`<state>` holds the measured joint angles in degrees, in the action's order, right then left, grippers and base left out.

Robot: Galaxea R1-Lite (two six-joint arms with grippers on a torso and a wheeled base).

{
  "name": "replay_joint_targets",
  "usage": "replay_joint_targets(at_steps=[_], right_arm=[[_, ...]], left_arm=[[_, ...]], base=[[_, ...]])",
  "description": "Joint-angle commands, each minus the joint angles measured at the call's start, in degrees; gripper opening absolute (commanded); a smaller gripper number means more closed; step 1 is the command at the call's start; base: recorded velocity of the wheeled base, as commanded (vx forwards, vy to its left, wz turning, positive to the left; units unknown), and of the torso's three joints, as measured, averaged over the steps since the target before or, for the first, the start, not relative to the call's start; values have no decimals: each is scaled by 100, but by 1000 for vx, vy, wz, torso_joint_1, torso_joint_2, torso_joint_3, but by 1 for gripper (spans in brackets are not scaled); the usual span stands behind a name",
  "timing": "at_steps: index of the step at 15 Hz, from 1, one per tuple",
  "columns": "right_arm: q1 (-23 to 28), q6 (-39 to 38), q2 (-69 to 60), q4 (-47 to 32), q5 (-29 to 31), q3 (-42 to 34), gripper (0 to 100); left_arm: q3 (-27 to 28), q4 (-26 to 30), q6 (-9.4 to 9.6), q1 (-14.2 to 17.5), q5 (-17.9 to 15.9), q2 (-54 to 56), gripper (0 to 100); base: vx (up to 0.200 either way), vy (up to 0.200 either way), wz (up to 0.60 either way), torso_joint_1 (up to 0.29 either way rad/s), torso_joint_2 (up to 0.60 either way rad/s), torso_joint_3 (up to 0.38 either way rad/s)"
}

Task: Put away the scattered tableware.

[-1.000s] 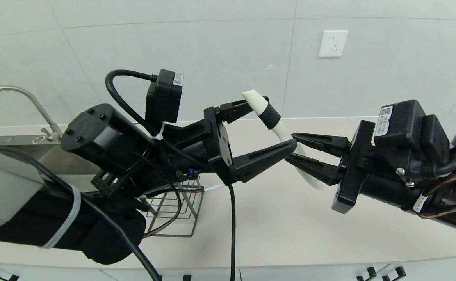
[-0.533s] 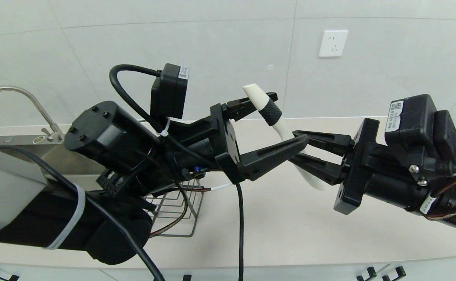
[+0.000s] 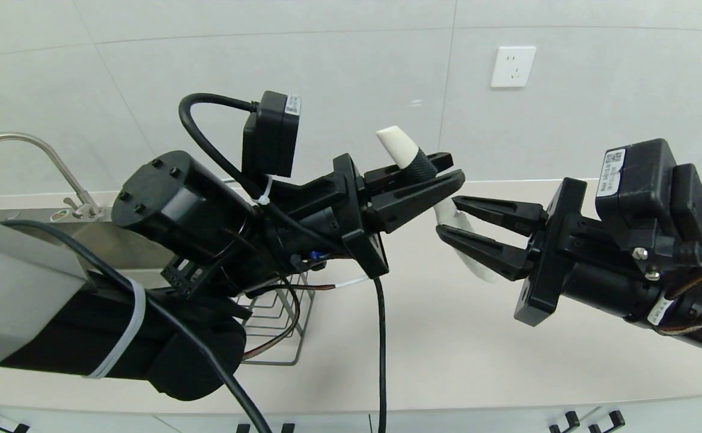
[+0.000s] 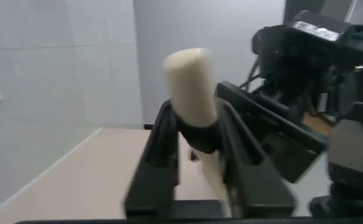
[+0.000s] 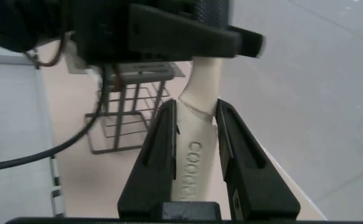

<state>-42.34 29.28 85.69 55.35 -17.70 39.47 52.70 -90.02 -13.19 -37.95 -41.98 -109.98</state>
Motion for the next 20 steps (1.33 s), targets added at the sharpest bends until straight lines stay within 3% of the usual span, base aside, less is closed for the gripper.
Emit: replay_joint_targets(at_steps=[1, 3, 6, 7, 9, 10, 11, 12, 14, 15, 16, 18, 20], right_arm=[[-3, -1, 9, -6, -32, 52, 100], [-29, -1, 18, -24, -32, -10, 100], [-38, -160, -202, 11, 39, -581, 100], [-38, -467, -413, 29, 294, -783, 100], [-29, -1636, -922, 161, 970, -1267, 100], [-11, -2410, -1379, 161, 1304, -1706, 0], [15, -2621, -1546, 143, 1401, -1838, 0], [375, -3165, -2249, 117, 1550, -2356, 0], [1421, -3245, -2935, 99, 1331, -2462, 0], [1474, -3245, -2953, 99, 1313, -2453, 0], [2520, -3192, -3348, 99, 1014, -2550, 0], [2845, -3016, -4297, 73, 900, -3174, 0], [3329, -2823, -5378, -129, 619, -3947, 0]], left_arm=[[3, 2, 1, -11, 32, 47, 0], [-23, 2, -26, -55, 182, 74, 0], [-76, 2, -70, -46, 771, 109, 0], [-164, 2, -61, -11, 1052, 117, 0], [-471, 133, -43, 174, 1166, 328, 0], [-752, 529, 1, 358, 1166, 627, 0], [-858, 670, 27, 420, 1166, 759, 0], [-1113, 1285, 220, 719, 1166, 1286, 0], [-1148, 1944, 493, 991, 1166, 1743, 0], [-1157, 1970, 502, 1000, 1166, 1752, 0], [-1315, 2234, 862, 1211, 1201, 1867, 0], [-1649, 2234, 1381, 1369, 1210, 1884, 0], [-1614, 2234, 1591, 1439, 1201, 1981, 0]], base=[[0, 0, 0, 0, 0, 0], [0, 0, 0, 0, 0, 0], [0, 0, 0, 0, 0, 0], [0, 0, 0, 0, 0, 0], [0, 0, 0, 0, 0, 0], [0, 0, 0, 0, 0, 0], [0, 0, 0, 0, 0, 0], [0, 0, 0, 0, 0, 0], [0, 0, 0, 0, 0, 0], [0, 0, 0, 0, 0, 0], [0, 0, 0, 0, 0, 0], [0, 0, 0, 0, 0, 0], [0, 0, 0, 0, 0, 0]])
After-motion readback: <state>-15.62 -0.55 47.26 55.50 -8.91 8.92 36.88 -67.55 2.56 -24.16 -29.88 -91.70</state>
